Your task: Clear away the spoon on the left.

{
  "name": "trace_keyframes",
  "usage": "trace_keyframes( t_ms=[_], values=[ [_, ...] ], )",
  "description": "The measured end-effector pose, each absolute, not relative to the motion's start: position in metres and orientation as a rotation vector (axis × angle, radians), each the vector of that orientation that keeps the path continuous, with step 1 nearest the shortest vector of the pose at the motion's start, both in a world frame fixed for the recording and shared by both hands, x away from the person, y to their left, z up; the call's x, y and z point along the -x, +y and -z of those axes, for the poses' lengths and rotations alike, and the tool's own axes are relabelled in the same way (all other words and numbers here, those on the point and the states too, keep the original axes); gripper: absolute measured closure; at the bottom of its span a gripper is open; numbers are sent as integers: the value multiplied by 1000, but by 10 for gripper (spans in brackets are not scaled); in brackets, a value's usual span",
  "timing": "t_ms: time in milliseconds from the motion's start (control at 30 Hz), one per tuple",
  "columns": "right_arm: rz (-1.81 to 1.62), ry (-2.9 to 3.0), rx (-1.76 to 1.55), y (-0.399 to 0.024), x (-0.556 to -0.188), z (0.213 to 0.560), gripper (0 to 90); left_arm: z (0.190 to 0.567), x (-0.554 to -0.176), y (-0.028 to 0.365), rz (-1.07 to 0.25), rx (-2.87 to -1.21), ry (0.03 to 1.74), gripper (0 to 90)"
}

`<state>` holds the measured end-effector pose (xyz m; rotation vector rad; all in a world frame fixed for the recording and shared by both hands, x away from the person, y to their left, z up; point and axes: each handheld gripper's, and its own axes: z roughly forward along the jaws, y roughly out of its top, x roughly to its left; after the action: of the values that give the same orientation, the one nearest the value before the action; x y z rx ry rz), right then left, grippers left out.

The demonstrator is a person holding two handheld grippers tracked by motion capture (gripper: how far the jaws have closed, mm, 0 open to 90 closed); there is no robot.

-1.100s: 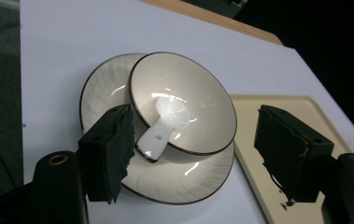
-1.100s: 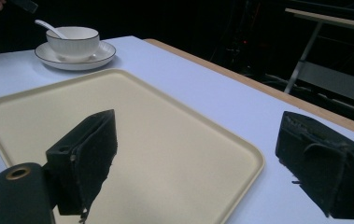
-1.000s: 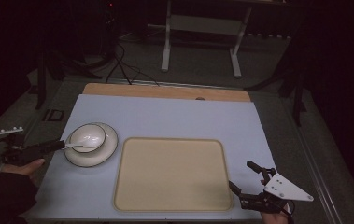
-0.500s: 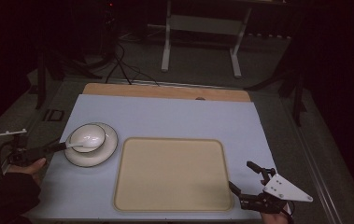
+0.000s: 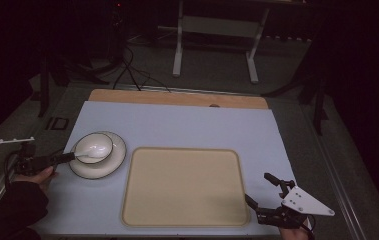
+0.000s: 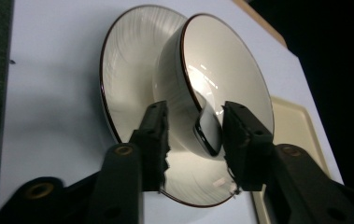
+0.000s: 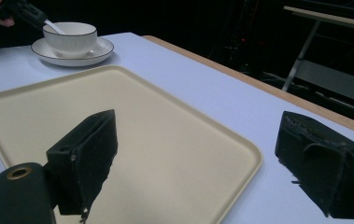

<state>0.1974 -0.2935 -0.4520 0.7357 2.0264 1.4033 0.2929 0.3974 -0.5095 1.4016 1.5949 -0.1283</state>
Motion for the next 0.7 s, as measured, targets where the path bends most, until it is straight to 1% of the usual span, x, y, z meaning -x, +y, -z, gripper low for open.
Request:
trace_keyframes(
  t_ms=[100, 200, 300, 367, 533, 700],
  values=[
    [-1401, 2027, -736, -294, -197, 452, 135, 510, -296, 397, 158, -1402, 1598, 699],
    [-1398, 2026, -735, -293, -197, 452, 136, 510, -297, 398, 158, -1393, 1598, 722],
    [-1398, 2026, -735, -294, -197, 452, 136, 508, -299, 398, 156, -1386, 1597, 722],
    [-1397, 2025, -736, -294, -197, 452, 136, 507, -299, 397, 162, -1391, 1592, 762],
    [-1396, 2027, -735, -294, -197, 452, 136, 505, -299, 395, 174, -1398, 1569, 790],
    [-1396, 2026, -735, -294, -197, 452, 136, 499, -298, 392, 172, -1422, 1532, 837]
  ],
)
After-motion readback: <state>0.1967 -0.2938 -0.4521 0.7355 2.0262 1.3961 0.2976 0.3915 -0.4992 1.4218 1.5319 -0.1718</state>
